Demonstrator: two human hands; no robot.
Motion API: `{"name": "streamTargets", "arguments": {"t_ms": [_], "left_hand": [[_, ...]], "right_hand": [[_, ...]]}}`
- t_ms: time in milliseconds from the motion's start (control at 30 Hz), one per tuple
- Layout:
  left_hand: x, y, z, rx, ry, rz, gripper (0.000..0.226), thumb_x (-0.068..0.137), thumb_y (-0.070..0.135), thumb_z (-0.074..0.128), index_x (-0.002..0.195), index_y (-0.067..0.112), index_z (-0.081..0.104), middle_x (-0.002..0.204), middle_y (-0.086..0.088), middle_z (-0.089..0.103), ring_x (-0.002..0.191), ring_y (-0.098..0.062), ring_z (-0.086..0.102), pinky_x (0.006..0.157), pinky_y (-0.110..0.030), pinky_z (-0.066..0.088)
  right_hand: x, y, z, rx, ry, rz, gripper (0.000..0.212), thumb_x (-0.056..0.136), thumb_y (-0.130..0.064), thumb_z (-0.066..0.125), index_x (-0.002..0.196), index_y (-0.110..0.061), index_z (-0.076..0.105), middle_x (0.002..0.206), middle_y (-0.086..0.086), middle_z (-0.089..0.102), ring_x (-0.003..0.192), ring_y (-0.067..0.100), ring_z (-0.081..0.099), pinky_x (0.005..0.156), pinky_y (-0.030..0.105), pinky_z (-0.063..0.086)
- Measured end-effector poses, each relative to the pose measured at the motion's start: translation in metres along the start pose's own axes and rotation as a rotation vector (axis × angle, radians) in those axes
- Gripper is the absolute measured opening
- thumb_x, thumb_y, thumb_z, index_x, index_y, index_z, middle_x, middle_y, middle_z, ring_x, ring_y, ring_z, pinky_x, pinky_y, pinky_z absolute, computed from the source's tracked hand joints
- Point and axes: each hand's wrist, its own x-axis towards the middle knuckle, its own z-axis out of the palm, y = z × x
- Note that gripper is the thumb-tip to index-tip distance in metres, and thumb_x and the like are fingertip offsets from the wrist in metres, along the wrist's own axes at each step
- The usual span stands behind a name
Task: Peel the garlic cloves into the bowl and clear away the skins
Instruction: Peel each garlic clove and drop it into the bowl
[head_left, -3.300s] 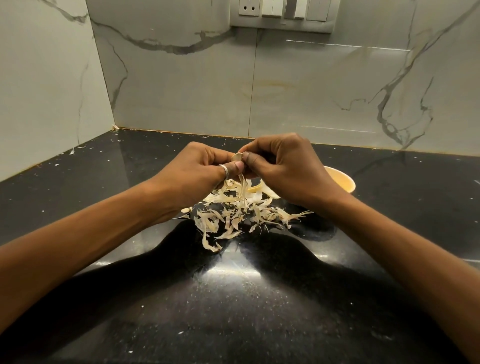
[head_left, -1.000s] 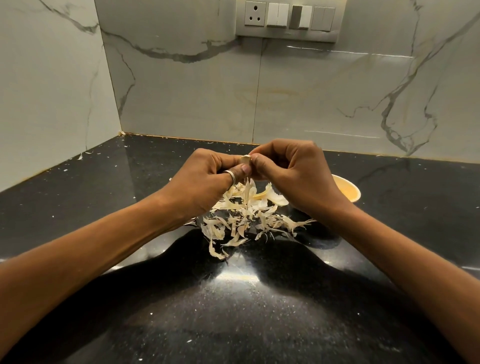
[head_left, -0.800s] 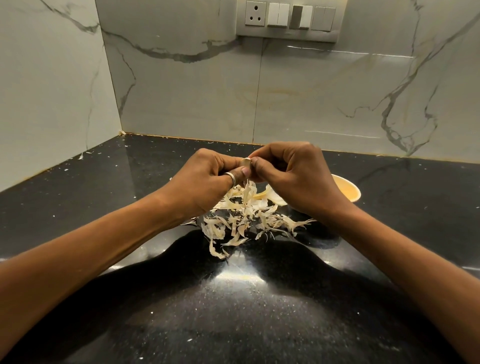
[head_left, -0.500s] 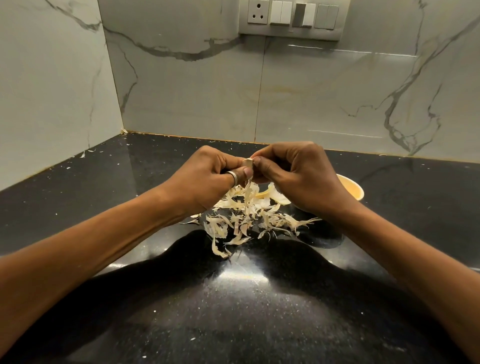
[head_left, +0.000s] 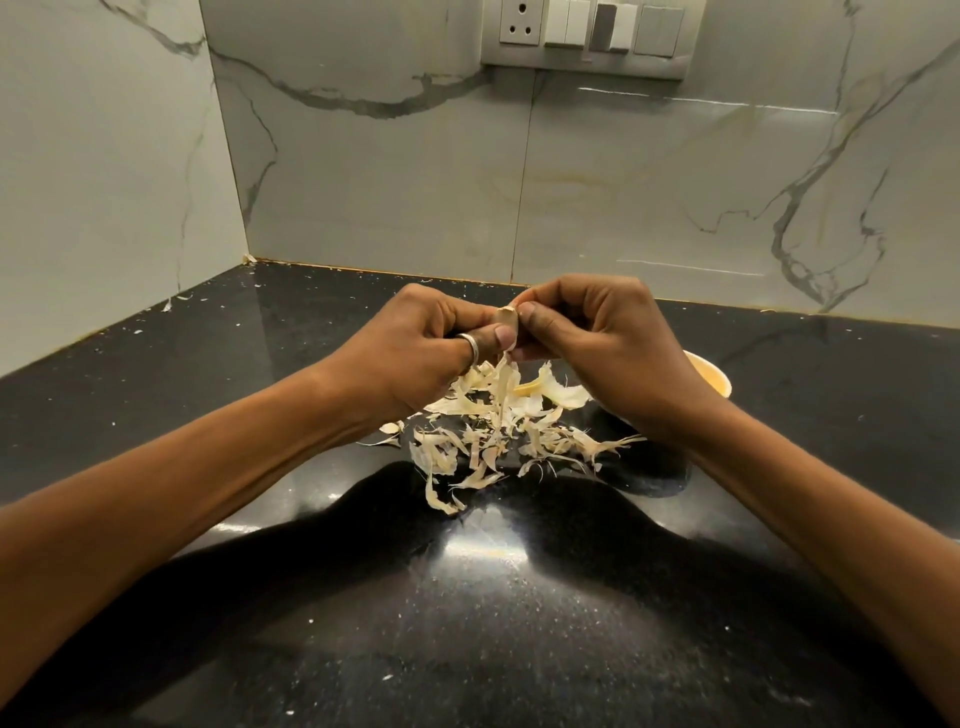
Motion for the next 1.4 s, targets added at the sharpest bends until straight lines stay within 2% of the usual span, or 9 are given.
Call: {"name": "streamTargets", "arguments": {"t_ms": [67,133,200,300,467,867,1067,1200,1400], "left_hand": [[0.001,0.000,-0.002,-0.023,0.005,-0.035,0.021,0.101,0.009,0.055,0.111,0.002,0.073,0.047,0.015,0.054,0.034,0.000,0.037,0.040,-0.006,0.029],[0.002,-0.001,-0.004,-0.025,-0.007,-0.060,0.021,0.101,0.013,0.057,0.110,0.008,0.075,0.053,0.009,0.056,0.036,-0.002,0.033,0.039,-0.011,0.029],[0.002,-0.001,-0.005,-0.021,-0.038,-0.075,0.020,0.100,0.017,0.059,0.108,0.013,0.077,0.065,-0.006,0.057,0.040,-0.003,0.030,0.040,-0.017,0.029],[0.003,-0.003,-0.008,-0.044,-0.080,-0.112,0.020,0.099,0.020,0.060,0.106,0.016,0.079,0.069,-0.008,0.059,0.043,-0.008,0.032,0.043,-0.021,0.027],[0.004,-0.004,-0.012,-0.055,-0.166,-0.175,0.020,0.095,0.032,0.064,0.102,0.022,0.080,0.081,-0.014,0.050,0.064,-0.034,0.015,0.054,-0.040,0.015],[0.005,-0.001,-0.017,-0.060,-0.189,-0.214,0.025,0.085,0.032,0.068,0.095,0.013,0.081,0.075,-0.013,0.053,0.051,-0.013,0.032,0.043,-0.024,0.028],[0.004,0.001,-0.017,-0.004,-0.161,-0.126,0.020,0.093,0.026,0.065,0.096,0.013,0.080,0.074,-0.015,0.056,0.052,-0.014,0.033,0.043,-0.023,0.029],[0.002,0.002,-0.011,0.014,-0.110,-0.099,0.019,0.098,0.018,0.061,0.097,0.011,0.079,0.058,0.003,0.059,0.046,-0.006,0.033,0.042,-0.016,0.030],[0.000,0.002,-0.004,0.044,-0.056,-0.056,0.020,0.101,0.008,0.055,0.107,0.003,0.074,0.045,0.017,0.052,0.037,-0.001,0.039,0.042,-0.008,0.032]], "right_hand": [[0.000,-0.003,-0.002,0.007,-0.017,0.001,0.014,0.098,-0.003,0.061,0.106,0.003,0.072,0.095,0.012,0.075,0.084,0.018,0.076,0.077,0.025,0.061],[0.000,-0.003,-0.004,-0.019,-0.030,-0.004,0.015,0.098,-0.004,0.062,0.107,0.001,0.072,0.095,0.011,0.075,0.084,0.017,0.077,0.078,0.028,0.062],[0.000,-0.003,-0.005,-0.067,-0.052,-0.013,0.014,0.098,-0.007,0.063,0.107,-0.001,0.072,0.095,0.010,0.076,0.084,0.016,0.077,0.080,0.033,0.063],[0.000,-0.003,-0.007,-0.134,-0.082,-0.048,0.014,0.098,-0.008,0.064,0.106,-0.002,0.073,0.093,0.008,0.077,0.082,0.014,0.077,0.078,0.036,0.064],[-0.001,-0.003,-0.007,-0.188,-0.119,-0.073,0.015,0.098,-0.009,0.065,0.107,0.000,0.074,0.089,0.007,0.077,0.078,0.010,0.076,0.075,0.036,0.064],[0.000,-0.003,-0.008,-0.212,-0.169,-0.094,0.013,0.098,-0.005,0.064,0.105,-0.001,0.073,0.088,0.006,0.076,0.078,0.009,0.076,0.073,0.034,0.064],[-0.001,-0.004,-0.002,-0.254,-0.094,-0.122,0.012,0.098,-0.007,0.065,0.104,-0.003,0.074,0.085,0.004,0.076,0.074,0.004,0.074,0.070,0.032,0.064],[-0.003,-0.003,0.004,-0.285,-0.024,-0.140,0.010,0.097,-0.008,0.065,0.100,-0.005,0.075,0.083,0.002,0.076,0.072,0.006,0.074,0.066,0.035,0.063],[-0.005,0.001,0.013,-0.308,0.093,-0.130,0.011,0.098,-0.013,0.064,0.095,-0.009,0.074,0.079,0.000,0.074,0.070,0.014,0.072,0.063,0.041,0.060]]}}
